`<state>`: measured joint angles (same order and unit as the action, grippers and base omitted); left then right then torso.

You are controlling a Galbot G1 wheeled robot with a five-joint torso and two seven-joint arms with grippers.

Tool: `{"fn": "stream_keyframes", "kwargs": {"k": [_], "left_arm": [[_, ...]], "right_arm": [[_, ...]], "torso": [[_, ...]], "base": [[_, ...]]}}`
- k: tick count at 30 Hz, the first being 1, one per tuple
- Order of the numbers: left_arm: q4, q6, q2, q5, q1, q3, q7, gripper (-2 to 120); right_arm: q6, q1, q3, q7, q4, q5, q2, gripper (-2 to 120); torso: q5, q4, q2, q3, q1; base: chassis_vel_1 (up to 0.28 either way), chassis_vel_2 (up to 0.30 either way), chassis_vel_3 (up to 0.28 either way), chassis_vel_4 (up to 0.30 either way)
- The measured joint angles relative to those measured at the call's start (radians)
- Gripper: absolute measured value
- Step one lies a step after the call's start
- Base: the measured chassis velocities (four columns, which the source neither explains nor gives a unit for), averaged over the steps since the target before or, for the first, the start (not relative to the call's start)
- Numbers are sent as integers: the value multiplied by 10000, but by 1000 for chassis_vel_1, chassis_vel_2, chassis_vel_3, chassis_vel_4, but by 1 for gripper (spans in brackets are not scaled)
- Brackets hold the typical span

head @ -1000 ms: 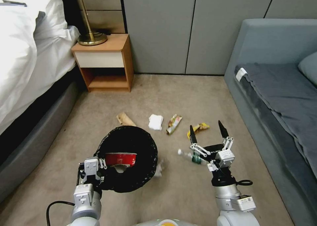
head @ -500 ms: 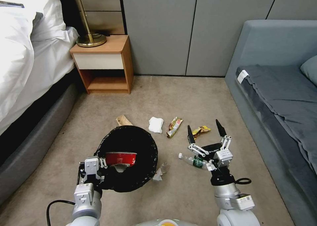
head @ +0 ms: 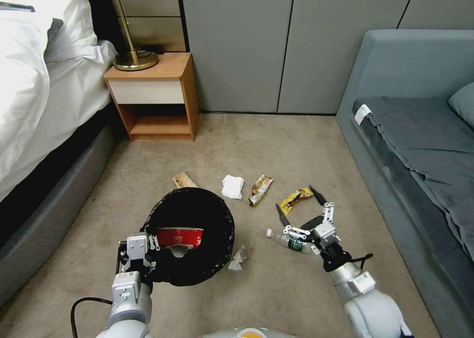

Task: Pick up the trash bin, then pick up the garbage from the floor and place it into the trash bin.

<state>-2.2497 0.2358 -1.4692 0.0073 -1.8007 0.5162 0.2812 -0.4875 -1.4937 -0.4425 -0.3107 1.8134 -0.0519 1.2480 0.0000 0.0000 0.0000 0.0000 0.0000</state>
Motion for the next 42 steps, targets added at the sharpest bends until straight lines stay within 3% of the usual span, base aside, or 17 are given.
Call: {"fn": "stream_keyframes", "kwargs": {"k": [5,8,9,11,13,27,42], "left_arm": [[8,234,19,-27,376,74,46,3],[78,302,8,-21,497,89,48,3],[78,302,8,-21,497,89,48,3],[198,305,-30,16,491,89,52,3],[264,305,-54,62,466,87,57,3],[333,274,-176,259,352,-22,189,3],[4,207,-268,419,174,-118,195,3]], "right_arm": [[311,1028,594,-954,-1606,45,-953,100],[396,1704,884,-2575,-2872,100,-1643,100],[396,1704,884,-2575,-2872,100,-1643,100],[255,2430,1005,-3546,-4076,237,-1823,100],[163,2849,1063,-3821,-4793,229,-1859,100],[-247,4296,1094,-3930,-8178,783,-981,100],[-255,5160,1186,-3788,-9799,1207,-372,100]], "torso": [[2,0,0,0,1],[0,-2,0,1,0],[0,-2,0,1,0],[1,0,0,1,0],[1,2,0,1,0],[-1,2,0,1,0],[0,0,0,0,1]], "base": [[0,0,0,0],[0,0,0,0],[0,0,0,0],[0,0,0,0],[0,0,0,0],[0,0,0,0],[0,0,0,0]]}}
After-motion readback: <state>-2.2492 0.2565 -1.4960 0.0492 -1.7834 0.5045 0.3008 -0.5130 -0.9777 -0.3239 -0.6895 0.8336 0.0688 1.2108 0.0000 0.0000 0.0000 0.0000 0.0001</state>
